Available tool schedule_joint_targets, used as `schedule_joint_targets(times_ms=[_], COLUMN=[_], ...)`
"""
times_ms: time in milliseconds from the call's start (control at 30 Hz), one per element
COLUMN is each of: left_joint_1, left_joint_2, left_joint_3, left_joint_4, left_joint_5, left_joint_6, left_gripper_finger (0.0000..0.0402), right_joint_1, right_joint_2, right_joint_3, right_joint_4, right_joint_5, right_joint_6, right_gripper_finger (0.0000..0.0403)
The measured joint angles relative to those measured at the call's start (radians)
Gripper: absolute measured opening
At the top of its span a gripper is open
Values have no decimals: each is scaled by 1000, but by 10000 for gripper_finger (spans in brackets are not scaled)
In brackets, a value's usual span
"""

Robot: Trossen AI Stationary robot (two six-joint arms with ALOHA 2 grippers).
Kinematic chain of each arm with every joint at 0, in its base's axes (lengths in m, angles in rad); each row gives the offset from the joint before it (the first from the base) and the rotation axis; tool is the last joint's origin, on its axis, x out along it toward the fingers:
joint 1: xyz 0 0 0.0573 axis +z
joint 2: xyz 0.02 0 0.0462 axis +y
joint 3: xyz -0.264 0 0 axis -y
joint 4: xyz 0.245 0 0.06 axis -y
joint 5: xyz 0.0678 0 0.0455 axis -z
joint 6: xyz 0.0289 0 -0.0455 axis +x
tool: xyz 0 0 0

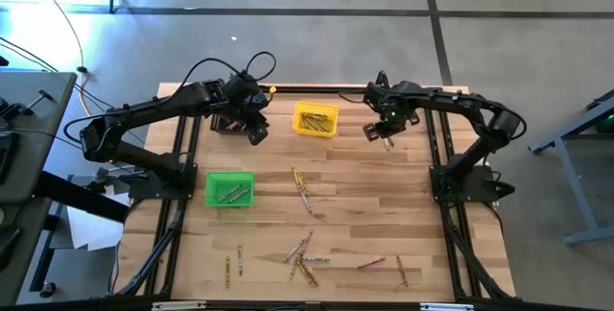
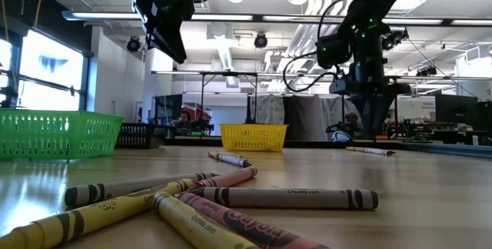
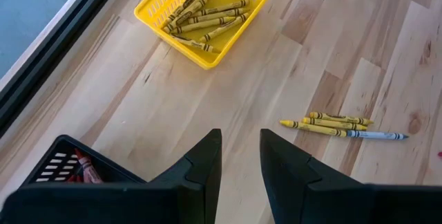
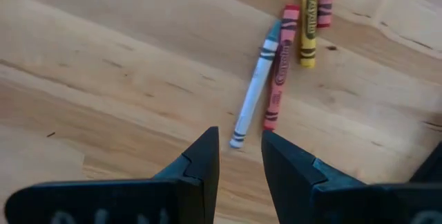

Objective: Sort crayons
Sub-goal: Put the blue crayon into the green bin

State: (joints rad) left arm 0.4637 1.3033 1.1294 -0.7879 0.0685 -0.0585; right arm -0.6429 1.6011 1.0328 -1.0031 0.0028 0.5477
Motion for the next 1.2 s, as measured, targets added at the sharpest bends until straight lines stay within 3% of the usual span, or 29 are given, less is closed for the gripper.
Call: schedule_joint_targets(times_ms=[533,933,1200], left_joint_1=[0,0,0], left_joint_2=[0,0,0], left_joint_3=[0,0,0], left_joint_4=[27,32,33], left_joint_5=[-2,-2,-2], left_joint_6=[0,-8,-25], left_gripper_finger=[85,85,85], right_joint_1=[-82,-103,-89], right_joint_2=[73,69,72], right_joint_3=[-1,-153,-163], right_joint_4=[59,188,248], right_joint_5=[-61,-145,-138], right_joint_6=[-82,-55,-48], right_gripper_finger=[94,94,94])
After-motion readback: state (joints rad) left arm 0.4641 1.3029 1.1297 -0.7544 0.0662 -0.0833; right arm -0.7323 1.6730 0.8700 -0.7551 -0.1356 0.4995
